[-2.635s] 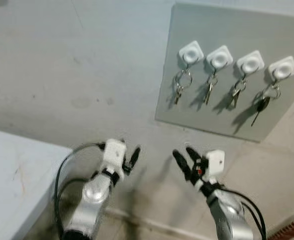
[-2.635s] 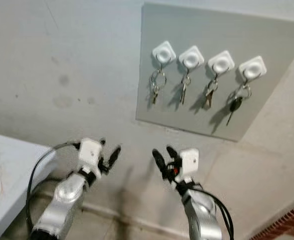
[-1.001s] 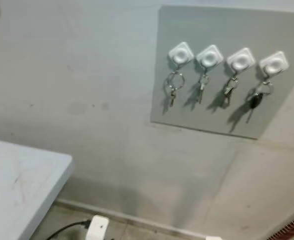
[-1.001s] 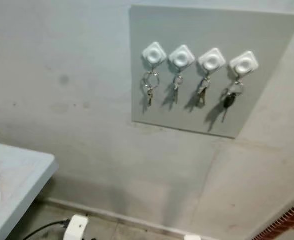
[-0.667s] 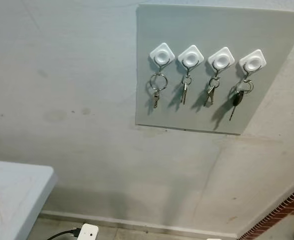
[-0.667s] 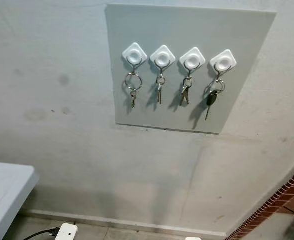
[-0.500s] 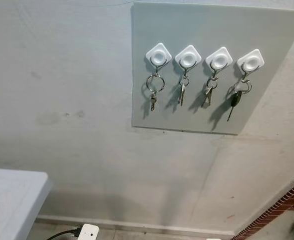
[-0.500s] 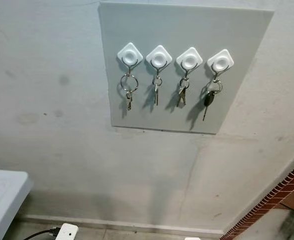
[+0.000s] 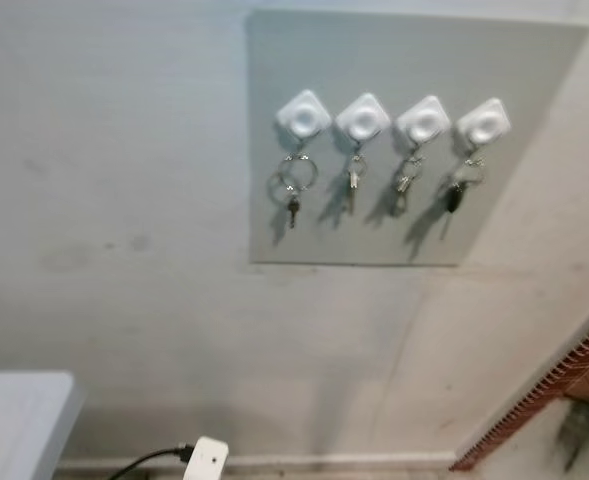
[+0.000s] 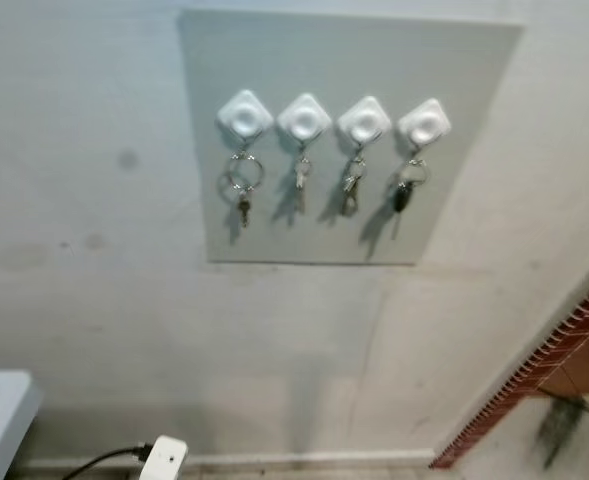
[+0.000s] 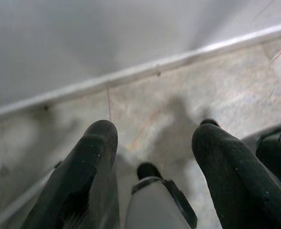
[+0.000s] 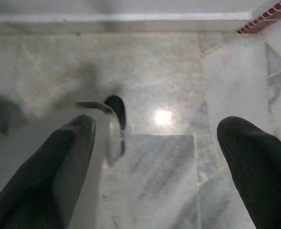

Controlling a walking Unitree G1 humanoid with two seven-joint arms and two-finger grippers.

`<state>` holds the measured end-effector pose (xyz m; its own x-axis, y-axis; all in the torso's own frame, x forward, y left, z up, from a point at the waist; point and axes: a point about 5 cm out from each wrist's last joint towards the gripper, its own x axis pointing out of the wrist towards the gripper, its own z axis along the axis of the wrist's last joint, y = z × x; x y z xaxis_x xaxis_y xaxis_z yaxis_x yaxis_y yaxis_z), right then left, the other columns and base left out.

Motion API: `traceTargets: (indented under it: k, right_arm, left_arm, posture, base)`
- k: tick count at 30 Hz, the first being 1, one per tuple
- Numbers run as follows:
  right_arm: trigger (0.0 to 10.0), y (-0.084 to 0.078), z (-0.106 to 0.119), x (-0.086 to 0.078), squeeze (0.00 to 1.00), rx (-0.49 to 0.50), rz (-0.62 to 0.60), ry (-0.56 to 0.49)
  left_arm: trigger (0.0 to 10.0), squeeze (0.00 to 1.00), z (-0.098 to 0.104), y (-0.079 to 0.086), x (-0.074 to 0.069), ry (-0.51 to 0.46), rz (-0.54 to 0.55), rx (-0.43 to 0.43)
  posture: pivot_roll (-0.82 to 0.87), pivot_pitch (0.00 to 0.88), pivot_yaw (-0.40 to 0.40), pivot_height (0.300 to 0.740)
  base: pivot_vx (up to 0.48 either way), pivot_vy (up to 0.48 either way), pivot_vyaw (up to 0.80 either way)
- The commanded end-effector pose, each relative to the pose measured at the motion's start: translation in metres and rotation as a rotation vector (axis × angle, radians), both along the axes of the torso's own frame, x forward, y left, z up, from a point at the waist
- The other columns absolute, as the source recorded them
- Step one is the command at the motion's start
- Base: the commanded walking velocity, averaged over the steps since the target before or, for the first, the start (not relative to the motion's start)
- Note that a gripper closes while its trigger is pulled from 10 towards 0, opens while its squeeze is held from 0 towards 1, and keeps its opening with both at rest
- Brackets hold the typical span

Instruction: Hang keys on a hook

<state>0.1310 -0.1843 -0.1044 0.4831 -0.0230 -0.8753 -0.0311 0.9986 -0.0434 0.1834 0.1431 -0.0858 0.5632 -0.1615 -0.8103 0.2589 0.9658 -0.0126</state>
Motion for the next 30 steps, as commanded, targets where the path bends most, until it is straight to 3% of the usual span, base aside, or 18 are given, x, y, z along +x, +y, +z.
traceTargets:
  k: [1, 2, 4, 10, 19, 24, 30]
  right_arm:
    - [10.0, 0.004, -0.001, -0.001, 0.00, 0.005, 0.013, 0.004]
    - [10.0, 0.004, -0.001, -0.001, 0.00, 0.005, 0.013, 0.004]
    - [10.0, 0.004, -0.001, 0.000, 0.00, 0.004, 0.016, 0.004]
    - [10.0, 0.004, 0.000, 0.000, 0.00, 0.005, 0.018, 0.006]
    - [10.0, 0.004, 0.000, 0.001, 0.00, 0.007, 0.014, 0.005]
    - [10.0, 0.004, 0.000, 0.001, 0.00, 0.013, 0.003, 0.003]
    - [10.0, 0.003, 0.000, 0.002, 0.00, 0.017, -0.008, 0.003]
  left_arm:
    - [10.0, 0.00, -0.003, 0.013, -0.006, 0.023, 0.003, 0.020]
    - [10.0, 0.00, -0.003, 0.013, -0.006, 0.023, 0.003, 0.020]
    - [10.0, 0.00, -0.004, 0.038, -0.015, 0.037, 0.022, 0.042]
    - [10.0, 0.00, -0.005, 0.048, -0.022, 0.046, 0.031, 0.050]
    - [10.0, 0.00, -0.005, 0.049, -0.022, 0.046, 0.036, 0.044]
    - [10.0, 0.00, -0.001, 0.037, -0.008, 0.029, 0.027, 0.035]
    - [10.0, 0.00, 0.001, 0.033, -0.001, 0.020, 0.031, 0.030]
  posture:
    - [-0.07, 0.000, 0.012, 0.740]
    - [-0.07, 0.000, 0.012, 0.740]
    - [-0.07, 0.000, 0.013, 0.740]
    - [-0.07, 0.000, 0.011, 0.740]
    - [-0.07, 0.000, 0.011, 0.740]
    - [-0.07, 0.000, 0.012, 0.740]
    - [-0.07, 0.000, 0.013, 0.740]
  base:
    - [0.000, 0.000, -0.76]
    - [0.000, 0.000, -0.76]
    - [0.000, 0.000, -0.76]
    - [0.000, 0.000, -0.76]
    - [0.000, 0.000, -0.76]
    - [0.000, 0.000, -0.76]
    - [0.000, 0.000, -0.76]
